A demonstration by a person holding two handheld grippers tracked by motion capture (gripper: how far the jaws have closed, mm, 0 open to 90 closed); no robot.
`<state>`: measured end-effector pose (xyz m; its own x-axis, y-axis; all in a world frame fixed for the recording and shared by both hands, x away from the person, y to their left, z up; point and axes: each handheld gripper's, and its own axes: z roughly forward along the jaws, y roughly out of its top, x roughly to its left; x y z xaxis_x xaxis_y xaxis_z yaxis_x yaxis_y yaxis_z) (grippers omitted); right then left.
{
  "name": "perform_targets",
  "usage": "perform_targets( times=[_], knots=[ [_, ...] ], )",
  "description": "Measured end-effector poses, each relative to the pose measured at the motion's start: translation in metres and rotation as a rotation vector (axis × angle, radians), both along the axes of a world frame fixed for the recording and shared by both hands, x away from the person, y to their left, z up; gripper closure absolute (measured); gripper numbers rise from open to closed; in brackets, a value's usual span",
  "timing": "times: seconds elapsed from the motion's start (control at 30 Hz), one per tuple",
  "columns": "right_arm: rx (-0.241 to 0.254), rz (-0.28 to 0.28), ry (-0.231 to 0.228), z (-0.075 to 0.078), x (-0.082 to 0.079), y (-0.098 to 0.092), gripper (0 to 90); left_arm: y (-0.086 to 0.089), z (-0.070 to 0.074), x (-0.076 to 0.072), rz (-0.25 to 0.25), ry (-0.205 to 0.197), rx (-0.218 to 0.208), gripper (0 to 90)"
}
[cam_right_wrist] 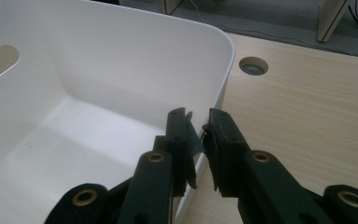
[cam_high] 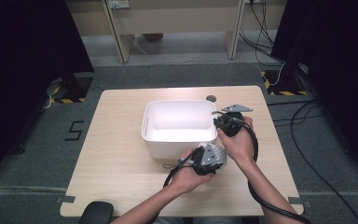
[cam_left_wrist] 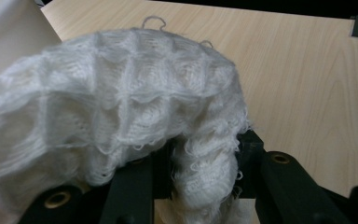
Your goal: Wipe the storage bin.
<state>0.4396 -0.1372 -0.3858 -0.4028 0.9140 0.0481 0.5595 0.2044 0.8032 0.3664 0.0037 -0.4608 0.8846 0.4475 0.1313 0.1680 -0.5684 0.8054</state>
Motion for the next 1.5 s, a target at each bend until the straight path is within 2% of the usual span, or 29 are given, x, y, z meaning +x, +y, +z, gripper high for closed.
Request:
perform_targets(
  times=[0.17, 0.63, 0.8, 0.97, 1.1, 1.3, 1.37, 1.5],
  knots=[
    [0.000, 0.000, 0.001, 0.000, 0.000, 0.000, 79.2, 0.000, -0.010, 0.001, 0.002, 0.008, 0.022, 66.5],
    [0.002, 0.000, 0.001, 0.000, 0.000, 0.000, 79.1, 0.003, -0.036, 0.003, 0.017, 0.065, 0.065, 66.5],
    [0.000, 0.001, 0.000, 0.000, 0.000, 0.000, 79.1, 0.005, -0.039, 0.003, 0.018, 0.077, 0.065, 66.5],
    [0.001, 0.005, 0.005, 0.000, 0.000, -0.001, 78.0, 0.012, -0.033, -0.003, 0.011, 0.084, 0.061, 66.3],
    [0.014, 0.005, 0.027, -0.003, 0.001, -0.001, 70.8, 0.033, -0.024, -0.011, 0.029, 0.083, 0.027, 66.1],
    [0.021, 0.001, 0.035, -0.004, 0.000, 0.001, 63.9, 0.084, -0.013, -0.032, 0.080, 0.081, 0.001, 65.7],
    [0.021, 0.003, 0.037, -0.001, -0.001, 0.001, 62.2, 0.105, -0.012, -0.038, 0.108, 0.093, -0.010, 65.7],
    [0.019, -0.009, 0.056, 0.001, -0.005, 0.000, 60.6, 0.152, -0.008, -0.043, 0.213, 0.094, -0.032, 65.7]
  ],
)
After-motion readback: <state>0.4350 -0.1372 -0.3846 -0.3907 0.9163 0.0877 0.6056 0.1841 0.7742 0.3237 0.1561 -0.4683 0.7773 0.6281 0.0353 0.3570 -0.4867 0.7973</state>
